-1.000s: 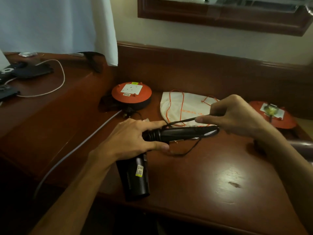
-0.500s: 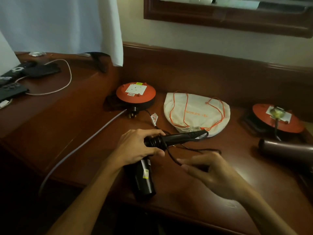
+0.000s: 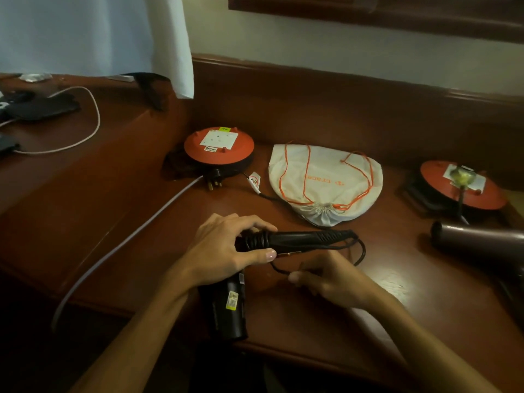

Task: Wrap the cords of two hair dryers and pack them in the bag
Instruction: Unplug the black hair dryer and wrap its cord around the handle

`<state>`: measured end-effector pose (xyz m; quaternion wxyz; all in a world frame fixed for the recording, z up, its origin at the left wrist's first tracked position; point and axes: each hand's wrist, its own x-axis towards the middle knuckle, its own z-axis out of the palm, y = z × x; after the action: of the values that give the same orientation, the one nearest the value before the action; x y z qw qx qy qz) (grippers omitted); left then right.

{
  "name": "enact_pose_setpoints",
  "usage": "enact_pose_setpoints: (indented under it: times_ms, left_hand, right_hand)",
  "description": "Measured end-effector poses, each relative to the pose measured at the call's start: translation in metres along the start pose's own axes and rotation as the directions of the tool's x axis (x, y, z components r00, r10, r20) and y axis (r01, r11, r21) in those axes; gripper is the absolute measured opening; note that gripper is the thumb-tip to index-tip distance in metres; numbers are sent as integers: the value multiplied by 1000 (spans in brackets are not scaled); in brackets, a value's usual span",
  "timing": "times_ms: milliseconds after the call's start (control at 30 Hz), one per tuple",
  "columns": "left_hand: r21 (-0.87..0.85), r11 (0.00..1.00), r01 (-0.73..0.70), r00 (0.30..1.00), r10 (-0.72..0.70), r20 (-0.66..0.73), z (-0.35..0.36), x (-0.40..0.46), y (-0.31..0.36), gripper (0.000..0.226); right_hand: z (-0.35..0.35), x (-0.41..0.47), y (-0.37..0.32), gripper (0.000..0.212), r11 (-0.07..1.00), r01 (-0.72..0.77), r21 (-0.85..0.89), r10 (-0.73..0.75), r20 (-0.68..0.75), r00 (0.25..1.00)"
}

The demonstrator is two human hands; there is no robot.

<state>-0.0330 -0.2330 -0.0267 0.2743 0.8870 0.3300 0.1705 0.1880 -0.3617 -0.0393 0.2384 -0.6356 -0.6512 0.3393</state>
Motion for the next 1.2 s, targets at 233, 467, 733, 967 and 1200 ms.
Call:
enact_pose_setpoints:
  times_ms: [233, 467, 733, 967, 1200]
  left_hand:
    - [149, 986, -78, 992, 62, 113, 7, -8, 8, 60]
    - [322, 946, -33, 983, -28, 183, 7, -5, 24, 73]
    - [338, 938, -70, 979, -1, 204, 5, 0, 18, 56]
    - [96, 995, 1, 1000, -3, 20, -3, -6, 6, 43]
    - [32, 999, 37, 999, -38, 18, -10, -8, 3, 44]
  right_hand:
    - [-27, 59, 12, 16, 914, 45, -402, 15, 145, 989]
    - [-52, 69, -40, 27, 937, 183, -298, -130, 190, 973]
    - [-60, 20, -76, 22, 916, 169, -363, -80, 247, 966]
    - [-38, -25, -65, 21, 924, 263, -277, -232, 139, 963]
    - [16, -13, -19, 58, 826, 312, -469, -336, 34, 941]
